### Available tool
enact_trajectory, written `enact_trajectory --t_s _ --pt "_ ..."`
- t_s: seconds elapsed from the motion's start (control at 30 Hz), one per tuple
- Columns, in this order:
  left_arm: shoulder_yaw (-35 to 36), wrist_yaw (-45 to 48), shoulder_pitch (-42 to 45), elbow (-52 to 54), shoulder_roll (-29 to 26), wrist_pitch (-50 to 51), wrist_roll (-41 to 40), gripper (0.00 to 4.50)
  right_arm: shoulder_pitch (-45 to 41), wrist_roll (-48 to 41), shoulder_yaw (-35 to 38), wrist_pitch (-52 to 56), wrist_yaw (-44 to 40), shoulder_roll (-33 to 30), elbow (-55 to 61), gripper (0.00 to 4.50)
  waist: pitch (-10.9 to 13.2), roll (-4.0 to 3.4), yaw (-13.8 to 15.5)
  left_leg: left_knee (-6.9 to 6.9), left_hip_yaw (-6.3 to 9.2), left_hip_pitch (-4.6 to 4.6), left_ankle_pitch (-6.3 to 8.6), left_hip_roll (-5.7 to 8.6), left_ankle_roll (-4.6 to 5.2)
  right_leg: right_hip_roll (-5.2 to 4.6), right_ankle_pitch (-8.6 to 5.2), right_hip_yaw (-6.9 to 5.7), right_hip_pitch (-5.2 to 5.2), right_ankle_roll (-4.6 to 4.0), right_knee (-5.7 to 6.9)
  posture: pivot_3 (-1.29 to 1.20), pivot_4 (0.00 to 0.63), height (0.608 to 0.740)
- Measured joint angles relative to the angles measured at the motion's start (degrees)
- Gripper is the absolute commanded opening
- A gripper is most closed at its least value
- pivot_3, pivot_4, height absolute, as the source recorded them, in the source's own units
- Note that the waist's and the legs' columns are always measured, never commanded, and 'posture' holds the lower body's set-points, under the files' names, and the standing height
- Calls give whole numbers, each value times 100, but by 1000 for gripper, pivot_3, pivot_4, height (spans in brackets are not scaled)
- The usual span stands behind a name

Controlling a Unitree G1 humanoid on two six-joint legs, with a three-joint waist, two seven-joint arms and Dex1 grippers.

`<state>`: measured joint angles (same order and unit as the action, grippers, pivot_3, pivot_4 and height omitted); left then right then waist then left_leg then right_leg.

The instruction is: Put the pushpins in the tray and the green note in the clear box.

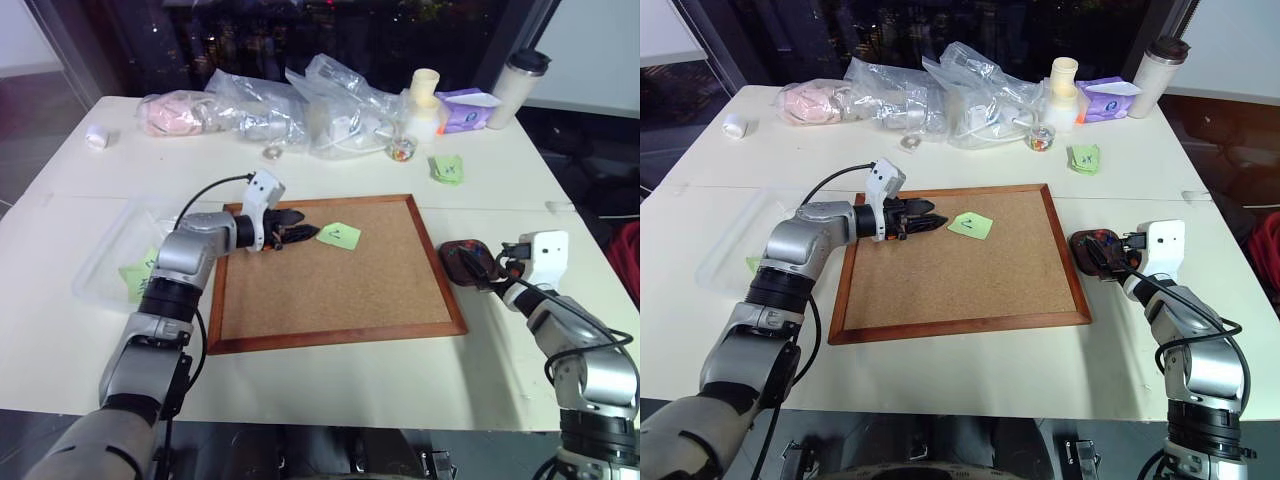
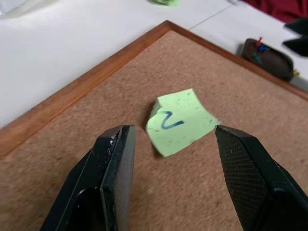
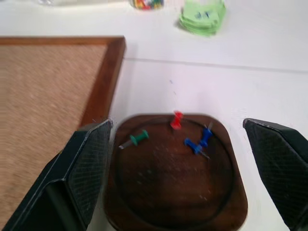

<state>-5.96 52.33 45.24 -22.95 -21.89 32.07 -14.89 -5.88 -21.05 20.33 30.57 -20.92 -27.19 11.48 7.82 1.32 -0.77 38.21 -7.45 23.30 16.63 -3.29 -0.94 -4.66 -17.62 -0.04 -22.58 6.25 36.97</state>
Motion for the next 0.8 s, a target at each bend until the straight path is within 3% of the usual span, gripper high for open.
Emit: enact_trajectory --t_s 0.3,0.57,0.8 --pt "-239 461 -11 -306 -531 -744 433 2960 -941 -358 -1387 394 -913 -64 549 4457 0 0 18 5 -1 5 2 -2 4 1 0 -1 -1 -1 5 0 150 737" --pt "-343 1157 -427 161 -948 -901 431 2960 -2654 511 -2653 -750 -1832 428 -2465 4457 2 -2 -47 6 -6 5 2 -6 6 3 0 -1 -10 -1 11 0 150 737" --pt "-274 1188 -705 777 -1206 -731 413 2960 -4183 1146 -2882 -2132 -2354 995 -5211 4457 3 -3 -40 6 -10 5 1 -11 4 2 1 -2 -6 -1 16 0 150 737"
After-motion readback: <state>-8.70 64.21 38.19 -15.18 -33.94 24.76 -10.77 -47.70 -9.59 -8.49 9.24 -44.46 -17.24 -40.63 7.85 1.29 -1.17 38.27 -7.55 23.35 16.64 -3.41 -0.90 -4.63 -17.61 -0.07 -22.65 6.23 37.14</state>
